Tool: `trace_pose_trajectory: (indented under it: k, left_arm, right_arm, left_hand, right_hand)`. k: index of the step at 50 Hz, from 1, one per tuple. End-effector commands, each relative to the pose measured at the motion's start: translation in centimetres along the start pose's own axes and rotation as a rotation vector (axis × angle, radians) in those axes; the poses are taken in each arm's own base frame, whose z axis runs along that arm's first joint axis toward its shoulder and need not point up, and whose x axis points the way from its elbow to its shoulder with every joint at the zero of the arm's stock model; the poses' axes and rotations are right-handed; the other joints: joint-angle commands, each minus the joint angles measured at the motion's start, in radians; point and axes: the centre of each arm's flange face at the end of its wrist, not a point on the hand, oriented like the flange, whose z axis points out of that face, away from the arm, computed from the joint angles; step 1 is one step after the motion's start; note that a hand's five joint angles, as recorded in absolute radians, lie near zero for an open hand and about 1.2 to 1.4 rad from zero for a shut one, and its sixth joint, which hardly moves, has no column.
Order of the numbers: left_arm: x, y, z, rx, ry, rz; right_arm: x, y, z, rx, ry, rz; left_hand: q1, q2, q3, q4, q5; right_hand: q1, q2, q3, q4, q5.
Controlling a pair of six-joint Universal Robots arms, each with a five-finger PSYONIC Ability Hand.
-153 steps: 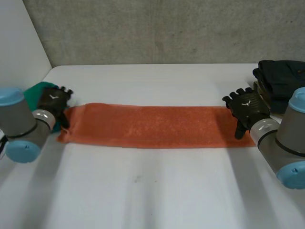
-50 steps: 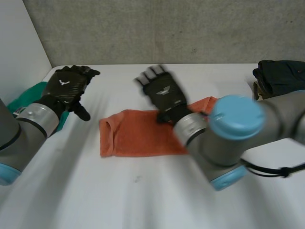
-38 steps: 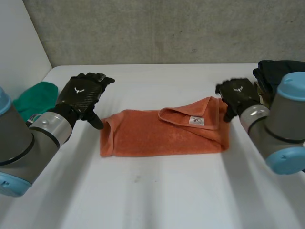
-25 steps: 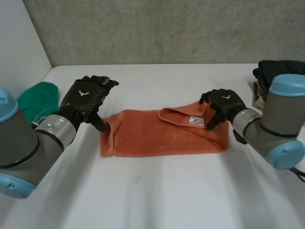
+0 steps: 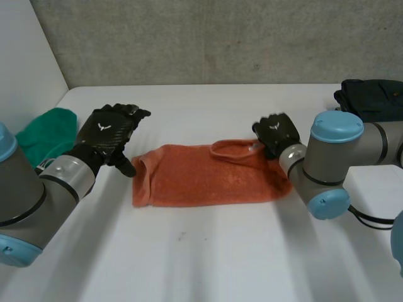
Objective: Fold the laundry.
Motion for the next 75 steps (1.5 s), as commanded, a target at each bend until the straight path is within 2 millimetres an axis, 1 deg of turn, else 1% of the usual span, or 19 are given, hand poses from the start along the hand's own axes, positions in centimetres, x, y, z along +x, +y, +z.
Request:
trace_pose_trajectory:
  k: [1, 10, 16, 22, 29, 31, 32, 33, 36, 41, 45, 50, 58, 64, 66, 68, 69, 71, 75]
  left_arm:
    - [-0.8, -0.7, -0.2, 0.019, -0.024, 0.0]
    - [-2.6, -1.2, -0.5, 0.034, -0.076, -0.023]
    - [-4.1, -1.3, -0.8, 0.041, -0.117, -0.058]
    - [-4.3, -0.8, -0.8, 0.029, -0.106, -0.074]
    - [-3.1, 0.4, -0.9, -0.008, -0.065, -0.086]
    - [-2.8, 0.6, -0.9, -0.014, -0.058, -0.089]
    - [-2.5, 0.5, -0.8, -0.012, -0.05, -0.088]
    - [-2.3, 0.5, -0.7, -0.011, -0.044, -0.088]
    - [-1.5, 0.0, -0.8, 0.001, -0.024, -0.083]
    - [0.4, -1.1, -1.2, 0.035, 0.024, -0.076]
    - [2.8, -1.7, -1.8, 0.047, 0.082, -0.077]
    - [6.1, -1.0, -2.1, 0.028, 0.161, -0.068]
    - [9.0, 1.4, 1.0, 0.021, 0.175, -0.018]
    - [8.1, 3.2, 4.9, 0.004, 0.059, 0.049]
    - [7.5, 3.9, 5.9, -0.007, 0.021, 0.067]
    - [5.8, 4.6, 7.2, -0.025, -0.051, 0.097]
    - [5.1, 4.9, 7.6, -0.033, -0.077, 0.108]
    - [2.7, 5.4, 8.7, -0.05, -0.16, 0.149]
    - [-1.9, 6.4, 10.0, -0.089, -0.269, 0.228]
  right_arm:
    - [-1.0, -5.3, -0.3, 0.226, 0.028, -0.062]
    - [-6.6, -10.3, -2.9, 0.47, -0.255, -0.214]
    - [-8.3, -12.1, -4.4, 0.542, -0.384, -0.149]
    - [-9.9, -10.2, -3.7, 0.485, -0.449, -0.033]
    - [-11.3, -7.4, -3.2, 0.407, -0.473, -0.049]
    - [-11.9, -7.1, -3.3, 0.394, -0.476, -0.062]
    - [-11.9, -7.0, -3.3, 0.389, -0.471, -0.067]
    - [-11.8, -7.4, -3.4, 0.391, -0.457, -0.073]
    - [-11.1, -8.4, -3.6, 0.403, -0.422, -0.072]
    - [-8.0, -11.4, -4.6, 0.413, -0.334, 0.04]
    - [-6.0, -12.0, -5.8, 0.368, -0.29, 0.154]
    - [-4.5, -9.9, -7.0, 0.234, -0.217, 0.171]
    - [-5.2, -4.1, -8.8, -0.044, -0.192, 0.076]
    - [-6.8, -0.7, -8.5, -0.078, -0.21, 0.012]
    - [-7.0, 0.4, -7.9, -0.074, -0.185, -0.003]
    - [-6.9, 0.9, -7.4, -0.068, -0.161, -0.01]
    - [-6.7, 1.2, -7.0, -0.06, -0.132, -0.016]
    - [-6.2, 1.4, -6.6, -0.057, -0.098, -0.018]
    - [-5.5, 1.4, -6.5, -0.044, -0.058, -0.032]
  left_hand:
    - [-0.013, -0.031, -0.038, -0.027, -0.05]
    - [-0.013, -0.031, -0.038, -0.027, -0.05]
    - [-0.013, -0.031, -0.038, -0.027, -0.05]
    - [-0.013, -0.031, -0.038, -0.027, -0.05]
    - [-0.013, -0.031, -0.038, -0.027, -0.05]
    - [-0.013, -0.031, -0.038, -0.027, -0.05]
    - [-0.013, -0.031, -0.038, -0.027, -0.05]
    - [-0.013, -0.031, -0.038, -0.027, -0.05]
    - [-0.013, -0.031, -0.038, -0.027, -0.05]
    - [-0.013, -0.031, -0.038, -0.027, -0.05]
    - [-0.013, -0.031, -0.038, -0.027, -0.05]
    - [-0.013, -0.031, -0.038, -0.027, -0.05]
    - [-0.013, -0.031, -0.038, -0.027, -0.05]
    - [-0.013, -0.031, -0.038, -0.027, -0.05]
    - [-0.013, -0.031, -0.038, -0.027, -0.05]
    - [-0.013, -0.031, -0.038, -0.027, -0.05]
    - [-0.013, -0.031, -0.038, -0.027, -0.05]
    - [-0.013, -0.031, -0.038, -0.027, -0.05]
    - [-0.013, -0.031, -0.038, -0.027, -0.05]
  right_hand:
    - [0.356, 0.228, 0.211, 0.203, 0.27]
    - [0.356, 0.228, 0.211, 0.203, 0.27]
    - [0.356, 0.228, 0.211, 0.203, 0.27]
    - [0.356, 0.228, 0.211, 0.203, 0.27]
    - [0.356, 0.228, 0.211, 0.203, 0.27]
    - [-0.237, -0.365, -0.381, -0.39, -0.323]
    - [-0.641, -0.77, -0.786, -0.794, -0.727]
    - [-0.866, -0.994, -1.01, -1.019, -0.952]
    - [-0.866, -0.994, -1.01, -1.019, -0.952]
    - [-0.866, -0.994, -1.01, -1.019, -0.952]
    - [-0.866, -0.994, -1.01, -1.019, -0.952]
    - [-0.866, -0.994, -1.01, -1.019, -0.952]
    - [-0.76, -0.888, -0.905, -0.913, -0.846]
    - [-0.71, -0.839, -0.855, -0.863, -0.796]
    - [-0.552, -0.681, -0.697, -0.705, -0.638]
    - [-0.333, -0.461, -0.477, -0.486, -0.419]
    - [0.003, -0.125, -0.142, -0.15, -0.083]
    - [0.355, 0.226, 0.21, 0.202, 0.269]
    - [0.356, 0.228, 0.211, 0.203, 0.27]
